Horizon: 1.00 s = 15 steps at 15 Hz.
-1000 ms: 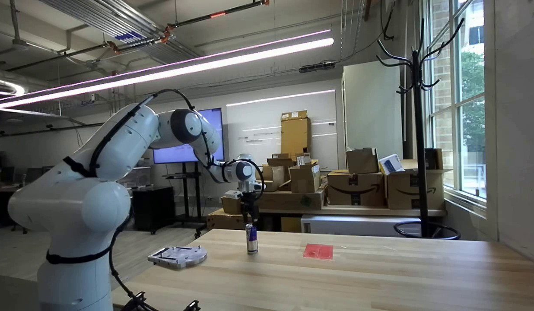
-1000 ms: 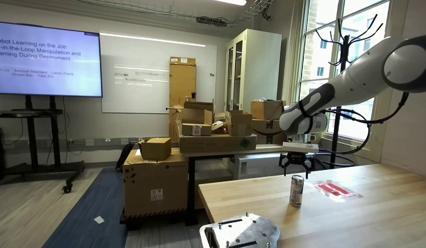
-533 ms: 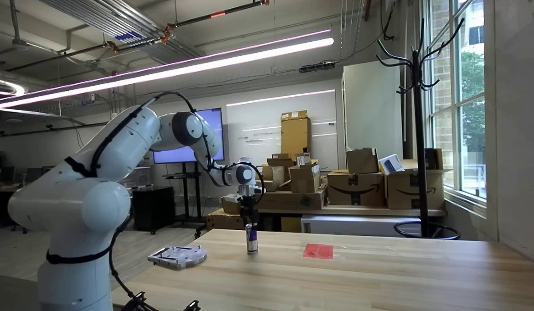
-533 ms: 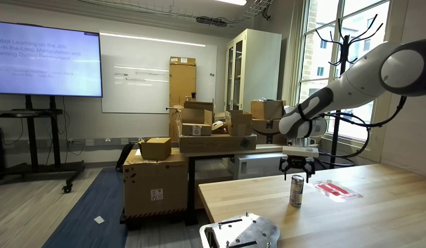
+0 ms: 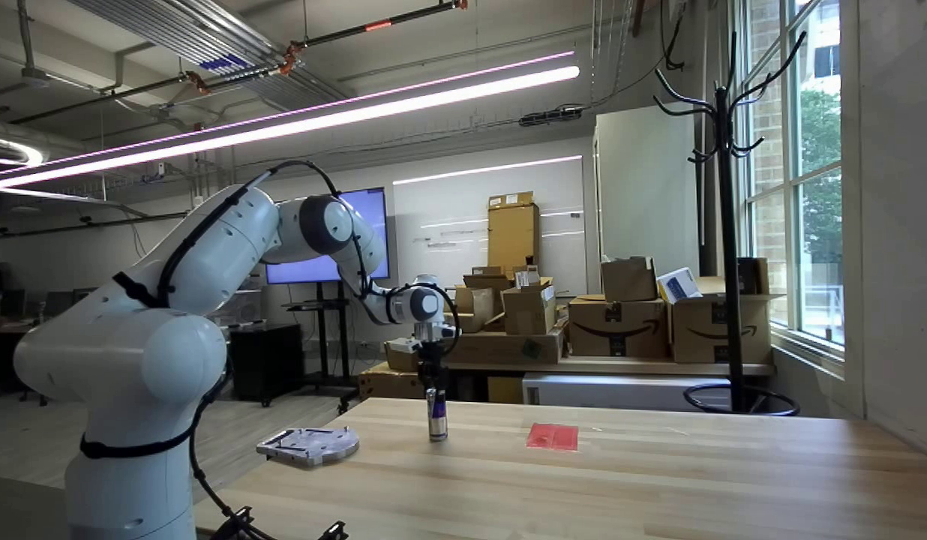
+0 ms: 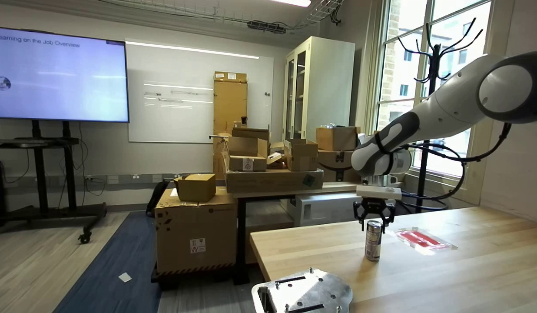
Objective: Place the red bull can on the left edge of the table
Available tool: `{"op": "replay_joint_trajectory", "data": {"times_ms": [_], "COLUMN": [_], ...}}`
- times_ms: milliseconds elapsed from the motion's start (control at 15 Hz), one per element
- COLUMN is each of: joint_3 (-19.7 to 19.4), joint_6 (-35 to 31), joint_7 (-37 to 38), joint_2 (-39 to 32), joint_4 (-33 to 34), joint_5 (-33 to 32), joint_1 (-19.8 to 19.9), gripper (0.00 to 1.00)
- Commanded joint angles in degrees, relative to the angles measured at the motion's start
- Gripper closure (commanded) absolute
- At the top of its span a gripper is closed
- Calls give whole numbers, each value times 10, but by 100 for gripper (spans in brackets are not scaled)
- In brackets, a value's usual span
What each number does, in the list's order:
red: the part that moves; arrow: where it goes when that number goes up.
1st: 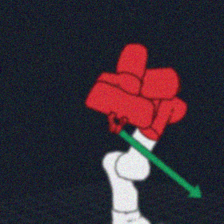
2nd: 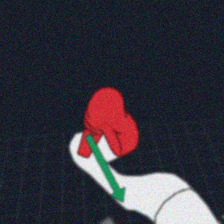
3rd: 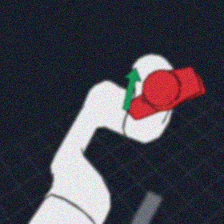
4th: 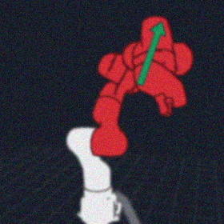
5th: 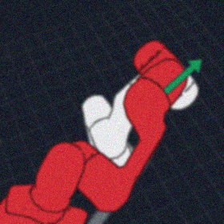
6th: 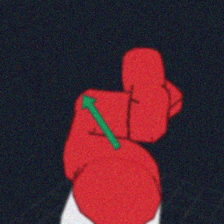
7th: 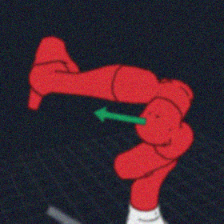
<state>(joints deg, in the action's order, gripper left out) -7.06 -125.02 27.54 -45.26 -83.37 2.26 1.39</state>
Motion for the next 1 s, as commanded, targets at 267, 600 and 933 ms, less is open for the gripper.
{"op": "replay_joint_trajectory", "data": {"times_ms": [267, 600, 933], "joint_3": [0, 24, 79], "joint_6": [2, -15, -34], "joint_7": [-25, -51, -99], "joint_2": [7, 75, 170], "joint_4": [7, -44, -122], "joint_5": [4, 21, 43], "joint_1": [-1, -6, -41], "gripper": [67, 67, 67]}}
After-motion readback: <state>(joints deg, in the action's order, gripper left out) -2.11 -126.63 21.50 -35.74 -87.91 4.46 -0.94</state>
